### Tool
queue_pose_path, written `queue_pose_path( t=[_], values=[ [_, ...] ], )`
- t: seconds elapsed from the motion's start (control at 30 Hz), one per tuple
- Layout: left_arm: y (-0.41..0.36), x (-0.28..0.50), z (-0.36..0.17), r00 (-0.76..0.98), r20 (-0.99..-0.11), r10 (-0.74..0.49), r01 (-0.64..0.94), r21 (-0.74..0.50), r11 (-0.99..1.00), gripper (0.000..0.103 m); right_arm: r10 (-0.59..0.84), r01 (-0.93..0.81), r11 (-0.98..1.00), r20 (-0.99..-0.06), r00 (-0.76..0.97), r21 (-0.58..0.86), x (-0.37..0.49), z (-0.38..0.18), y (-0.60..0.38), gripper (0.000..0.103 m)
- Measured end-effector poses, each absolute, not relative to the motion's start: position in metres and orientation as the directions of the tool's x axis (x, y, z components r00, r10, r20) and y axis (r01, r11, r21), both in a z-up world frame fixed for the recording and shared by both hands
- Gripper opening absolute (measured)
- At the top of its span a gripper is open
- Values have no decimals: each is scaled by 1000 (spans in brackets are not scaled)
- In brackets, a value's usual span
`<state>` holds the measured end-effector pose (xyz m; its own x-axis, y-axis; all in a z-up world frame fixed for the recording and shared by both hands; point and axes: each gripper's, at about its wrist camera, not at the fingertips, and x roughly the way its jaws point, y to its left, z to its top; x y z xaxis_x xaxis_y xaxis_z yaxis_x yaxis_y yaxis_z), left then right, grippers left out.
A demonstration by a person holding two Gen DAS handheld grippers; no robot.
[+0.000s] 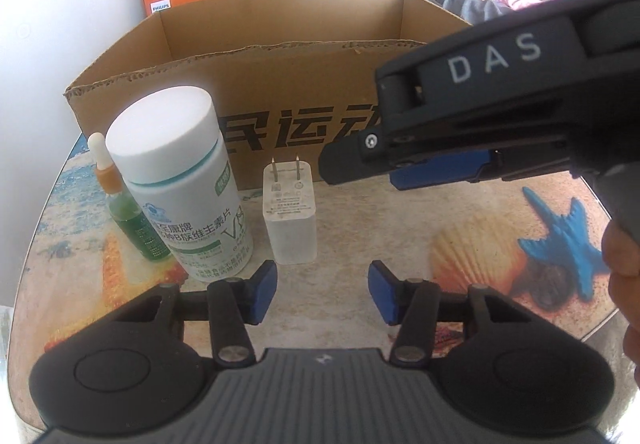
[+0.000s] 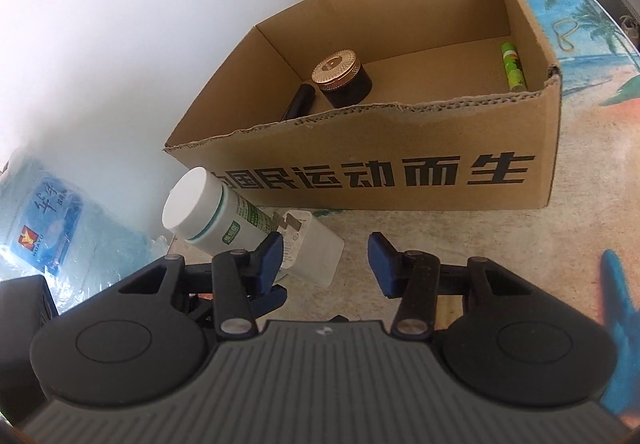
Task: Organize rigid objects
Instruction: 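Move the right gripper back to the white plug charger on the table, then close the right gripper around the white plug charger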
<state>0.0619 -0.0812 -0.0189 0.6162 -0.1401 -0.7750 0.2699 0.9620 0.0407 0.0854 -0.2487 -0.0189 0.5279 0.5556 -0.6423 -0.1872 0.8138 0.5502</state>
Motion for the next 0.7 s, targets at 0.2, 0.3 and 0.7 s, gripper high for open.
queue_pose_path(
  t=[0.2, 0.3, 0.7],
  values=[
    [-79, 72, -29, 635, -762, -125, 258, 56, 965, 43, 607, -171, 772, -628, 487, 613, 113, -32, -238, 45],
    [-81, 75, -32, 648, -750, -128, 259, 60, 964, 41, 634, -171, 748, -614, 470, 642, 122, -38, -233, 45],
    [-77, 97, -32, 649, -749, -132, 243, 40, 969, 39, 646, -173, 742, -624, 439, 647, 137, -43, -226, 45]
  ],
)
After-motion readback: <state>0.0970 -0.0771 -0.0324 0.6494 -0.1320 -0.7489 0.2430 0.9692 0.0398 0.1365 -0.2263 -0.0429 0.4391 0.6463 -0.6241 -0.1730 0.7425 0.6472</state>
